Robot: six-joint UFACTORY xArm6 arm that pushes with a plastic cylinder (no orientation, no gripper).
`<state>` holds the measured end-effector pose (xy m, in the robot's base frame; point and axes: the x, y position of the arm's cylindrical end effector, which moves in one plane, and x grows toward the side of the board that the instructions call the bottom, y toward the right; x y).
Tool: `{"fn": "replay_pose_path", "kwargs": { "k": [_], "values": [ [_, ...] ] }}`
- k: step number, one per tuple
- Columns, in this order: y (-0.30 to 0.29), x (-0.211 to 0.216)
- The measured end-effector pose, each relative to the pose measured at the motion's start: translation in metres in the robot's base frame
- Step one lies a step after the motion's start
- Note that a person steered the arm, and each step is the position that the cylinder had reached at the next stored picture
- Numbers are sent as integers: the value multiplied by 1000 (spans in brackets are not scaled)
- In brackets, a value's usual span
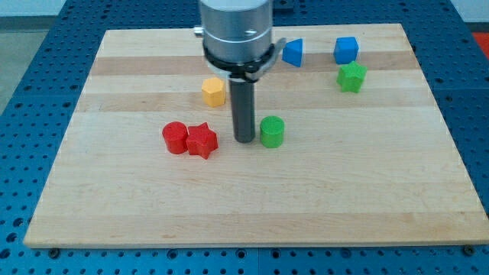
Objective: Move the green circle to the bottom left of the green star
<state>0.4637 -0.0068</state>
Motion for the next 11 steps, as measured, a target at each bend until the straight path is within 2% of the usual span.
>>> {"fn": "replay_pose_path", "kwargs": {
  "k": [1, 3, 7, 11],
  "values": [
    [22, 13],
    [28, 15],
    [93, 15],
    [93, -16]
  ]
}}
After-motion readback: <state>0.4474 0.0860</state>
